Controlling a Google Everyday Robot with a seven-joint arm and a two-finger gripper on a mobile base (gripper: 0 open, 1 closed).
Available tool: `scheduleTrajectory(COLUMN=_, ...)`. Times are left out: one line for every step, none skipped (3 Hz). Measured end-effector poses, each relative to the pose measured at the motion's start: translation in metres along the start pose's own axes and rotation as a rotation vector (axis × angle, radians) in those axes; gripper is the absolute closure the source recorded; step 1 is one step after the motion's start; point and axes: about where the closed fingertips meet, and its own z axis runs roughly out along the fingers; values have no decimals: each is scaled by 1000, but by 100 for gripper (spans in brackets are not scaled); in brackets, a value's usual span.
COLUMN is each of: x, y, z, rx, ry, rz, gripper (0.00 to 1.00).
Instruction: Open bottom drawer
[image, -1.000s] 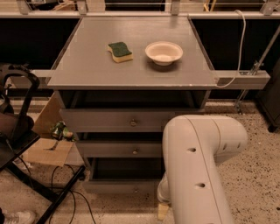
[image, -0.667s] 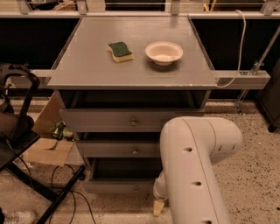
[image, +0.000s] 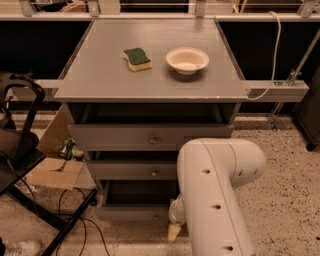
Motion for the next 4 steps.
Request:
scheduleTrajectory(x=-9, y=1, z=14, rx=-12, ry=-4, rz=-4, gripper=0)
scheduleTrajectory(x=-10, y=9, z=22, rx=-23, ry=-17, rz=1, gripper=0)
scheduleTrajectory(x=-3, y=22, z=22, rx=-45, ry=-7, rz=7, gripper=17)
scheduleTrajectory(x=14, y=40, z=10, rx=-88, ry=52, rz=9, gripper=40)
